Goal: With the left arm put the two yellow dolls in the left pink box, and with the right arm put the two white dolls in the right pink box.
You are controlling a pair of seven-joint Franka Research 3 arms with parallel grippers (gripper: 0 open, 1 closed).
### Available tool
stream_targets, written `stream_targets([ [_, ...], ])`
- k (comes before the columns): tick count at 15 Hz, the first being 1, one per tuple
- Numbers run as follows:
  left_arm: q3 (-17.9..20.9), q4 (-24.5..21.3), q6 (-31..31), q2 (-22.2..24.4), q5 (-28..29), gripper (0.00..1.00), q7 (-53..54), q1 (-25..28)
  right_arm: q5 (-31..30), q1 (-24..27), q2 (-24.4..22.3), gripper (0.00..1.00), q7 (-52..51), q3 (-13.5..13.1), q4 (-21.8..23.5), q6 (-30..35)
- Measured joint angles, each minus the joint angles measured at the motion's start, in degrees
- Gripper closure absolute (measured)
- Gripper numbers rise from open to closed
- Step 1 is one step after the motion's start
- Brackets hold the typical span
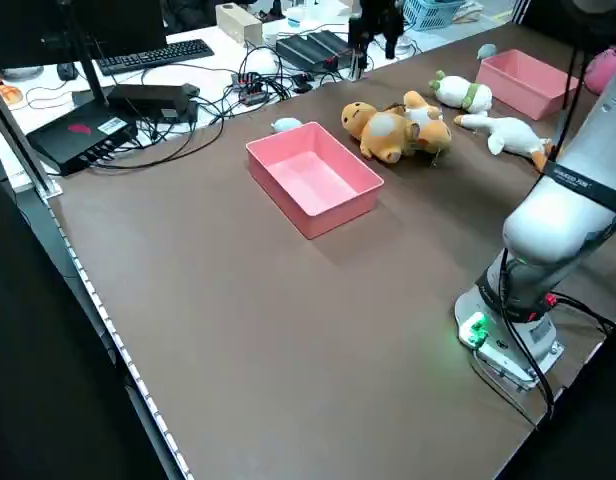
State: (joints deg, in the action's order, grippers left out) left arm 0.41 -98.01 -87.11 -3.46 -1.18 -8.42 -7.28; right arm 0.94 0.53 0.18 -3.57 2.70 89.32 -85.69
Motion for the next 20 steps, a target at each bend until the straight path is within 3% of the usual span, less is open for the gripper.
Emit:
stream_targets([
  [2,-1.8,0.6,-1.5,-3.8,-0.1,0.0,0.0,0.0,0.0,-3.6,0.4,0.02,-2.4,0.2,2.8,-5.1],
  [3,-4.1,2.1,-3.0,-6.8,-1.9,0.01,-0.7,-0.1,0.0,-6.3,0.8,0.02,-4.4,0.3,6.5,-11.4],
  [7,-6.5,3.9,-11.2,-11.2,-9.5,0.01,-5.6,-2.4,0.0,-11.4,4.4,0.02,-6.6,0.4,12.3,-21.4],
  [14,-6.6,5.1,-34.0,-22.1,-10.6,0.04,-22.4,-13.7,0.0,-19.1,16.8,0.01,-8.4,0.5,13.3,-38.1],
  [20,-6.3,6.5,-47.5,-30.5,-10.6,0.06,-23.6,-16.8,0.0,-23.6,26.5,0.01,-8.6,0.5,13.3,-52.6],
])
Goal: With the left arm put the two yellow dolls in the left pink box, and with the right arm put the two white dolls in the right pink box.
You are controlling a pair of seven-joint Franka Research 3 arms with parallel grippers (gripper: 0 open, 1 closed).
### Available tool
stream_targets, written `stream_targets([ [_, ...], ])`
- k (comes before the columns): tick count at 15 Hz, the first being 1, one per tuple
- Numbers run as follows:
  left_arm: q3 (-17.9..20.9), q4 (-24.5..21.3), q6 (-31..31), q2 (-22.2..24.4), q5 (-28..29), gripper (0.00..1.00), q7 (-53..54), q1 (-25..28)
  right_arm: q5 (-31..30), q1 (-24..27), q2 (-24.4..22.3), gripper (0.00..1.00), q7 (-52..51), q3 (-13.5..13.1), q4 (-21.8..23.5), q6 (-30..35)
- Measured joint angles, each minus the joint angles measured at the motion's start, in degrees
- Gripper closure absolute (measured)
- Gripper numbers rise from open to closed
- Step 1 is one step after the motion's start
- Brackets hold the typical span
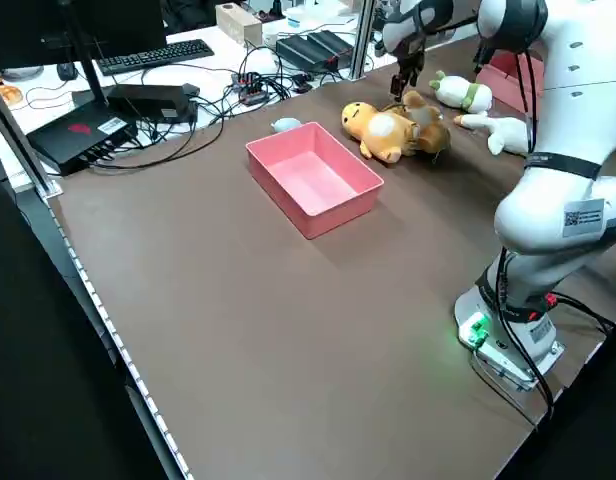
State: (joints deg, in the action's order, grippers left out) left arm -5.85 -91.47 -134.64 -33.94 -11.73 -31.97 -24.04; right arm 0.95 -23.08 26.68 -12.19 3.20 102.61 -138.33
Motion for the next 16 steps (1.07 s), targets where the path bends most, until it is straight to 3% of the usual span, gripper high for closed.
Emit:
stream_targets([
  [6,0.0,0.7,-1.4,-2.1,0.0,0.09,-0.1,-1.0,0.0,-1.4,5.6,0.01,-0.9,-0.2,0.0,-9.0],
  [11,0.0,1.0,-1.4,-2.2,0.0,0.13,-3.0,-3.3,0.0,-1.3,7.6,0.02,-1.7,-0.4,0.0,-10.1],
  [12,0.0,1.0,-1.4,-2.2,0.0,0.13,-3.1,-3.6,0.0,-1.3,7.7,0.06,-1.8,-0.5,0.0,-10.1],
  [15,0.2,1.0,-1.4,-2.3,0.0,0.34,-3.2,-3.7,0.0,-1.3,7.8,0.38,-1.8,-0.5,-0.1,-10.1],
  [16,0.3,1.0,-1.4,-2.3,0.0,0.34,-3.2,-3.7,0.0,-1.3,7.8,0.47,-1.8,-0.5,-0.1,-10.1],
])
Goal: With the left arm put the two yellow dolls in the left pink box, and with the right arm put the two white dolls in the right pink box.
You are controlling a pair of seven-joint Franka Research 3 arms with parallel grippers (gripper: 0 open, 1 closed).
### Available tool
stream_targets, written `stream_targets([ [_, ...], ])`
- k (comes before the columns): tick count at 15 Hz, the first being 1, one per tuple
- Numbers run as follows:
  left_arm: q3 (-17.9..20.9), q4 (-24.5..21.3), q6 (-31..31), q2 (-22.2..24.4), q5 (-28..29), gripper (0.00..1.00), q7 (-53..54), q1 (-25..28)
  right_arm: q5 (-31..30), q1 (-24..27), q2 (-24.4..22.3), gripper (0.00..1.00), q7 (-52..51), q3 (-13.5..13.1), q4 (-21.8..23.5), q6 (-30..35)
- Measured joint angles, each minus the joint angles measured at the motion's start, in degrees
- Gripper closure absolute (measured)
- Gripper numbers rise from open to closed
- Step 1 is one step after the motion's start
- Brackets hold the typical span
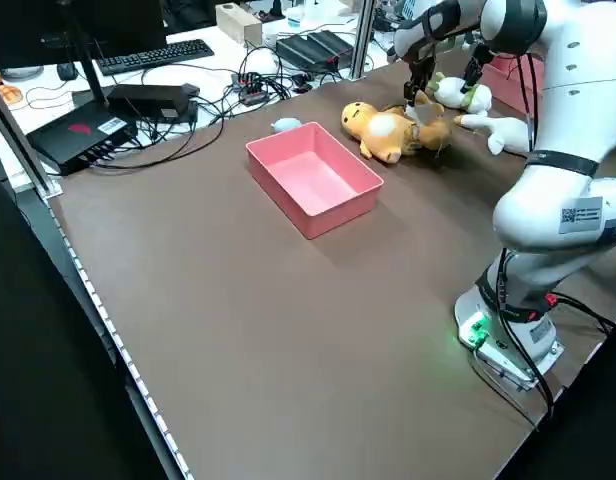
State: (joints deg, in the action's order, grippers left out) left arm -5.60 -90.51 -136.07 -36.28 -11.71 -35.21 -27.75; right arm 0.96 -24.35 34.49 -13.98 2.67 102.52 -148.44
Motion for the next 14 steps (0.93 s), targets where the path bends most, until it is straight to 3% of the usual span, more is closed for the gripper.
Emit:
stream_targets([
  [5,0.2,0.0,0.0,0.0,4.6,0.77,0.0,0.0,0.0,0.6,-0.8,0.88,0.0,-0.1,-0.4,0.3],
  [6,0.2,0.0,0.0,0.0,4.8,0.84,0.0,0.0,0.0,1.1,-1.8,0.9,0.0,-0.2,-0.8,2.0],
  [10,0.3,0.5,3.7,0.4,4.8,0.87,-0.1,0.6,0.0,4.0,-10.5,0.9,0.0,-0.5,-1.8,12.5],
  [13,0.3,1.8,14.3,3.5,4.8,0.87,-2.9,2.4,0.0,7.5,-17.8,0.9,-1.6,-0.5,-1.1,21.3],
  [14,0.2,2.1,22.4,6.9,4.5,0.87,-5.1,4.2,0.0,9.7,-22.1,0.9,-2.6,-0.6,2.8,22.6],
])
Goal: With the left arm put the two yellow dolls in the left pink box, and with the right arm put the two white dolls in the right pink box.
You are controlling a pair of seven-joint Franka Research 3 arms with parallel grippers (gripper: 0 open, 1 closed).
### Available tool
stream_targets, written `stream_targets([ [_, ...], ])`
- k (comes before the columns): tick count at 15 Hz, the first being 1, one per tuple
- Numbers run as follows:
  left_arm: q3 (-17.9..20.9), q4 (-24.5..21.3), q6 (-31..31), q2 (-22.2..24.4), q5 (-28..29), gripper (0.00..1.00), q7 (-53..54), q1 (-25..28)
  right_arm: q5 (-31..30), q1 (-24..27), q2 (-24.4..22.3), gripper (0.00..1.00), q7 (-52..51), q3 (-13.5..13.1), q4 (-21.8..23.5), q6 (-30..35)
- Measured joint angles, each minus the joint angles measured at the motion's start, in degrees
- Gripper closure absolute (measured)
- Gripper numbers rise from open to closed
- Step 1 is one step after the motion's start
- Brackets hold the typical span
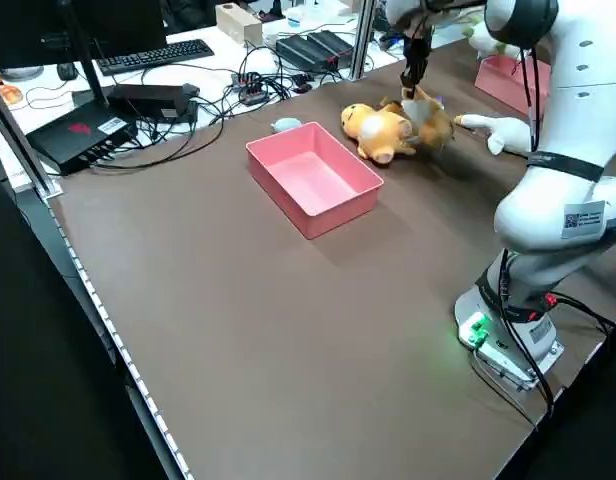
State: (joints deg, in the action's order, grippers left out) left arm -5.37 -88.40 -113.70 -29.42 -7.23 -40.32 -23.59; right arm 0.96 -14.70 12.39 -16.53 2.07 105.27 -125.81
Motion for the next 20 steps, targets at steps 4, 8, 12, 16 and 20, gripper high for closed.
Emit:
stream_targets([
  [4,-0.2,0.9,15.6,6.6,-1.1,0.87,-0.1,5.3,0.0,6.6,-5.8,0.9,-1.8,-0.2,11.2,-0.7],
  [8,0.4,2.0,25.8,9.5,0.9,0.87,4.1,10.0,0.0,10.9,-7.3,0.9,-8.4,-0.3,19.3,-3.5],
  [12,0.5,2.0,29.1,9.4,8.7,0.87,9.6,17.2,0.2,12.0,-8.2,0.9,-33.5,-0.3,21.5,-4.7],
  [16,0.5,1.9,29.7,9.2,9.1,0.87,13.5,24.7,0.9,12.3,-8.5,0.9,-49.5,-0.3,22.8,-4.9],
  [20,0.5,1.4,29.6,7.1,10.6,0.87,14.9,28.7,1.0,12.3,-8.5,0.91,-54.1,-0.1,25.8,-5.5],
])
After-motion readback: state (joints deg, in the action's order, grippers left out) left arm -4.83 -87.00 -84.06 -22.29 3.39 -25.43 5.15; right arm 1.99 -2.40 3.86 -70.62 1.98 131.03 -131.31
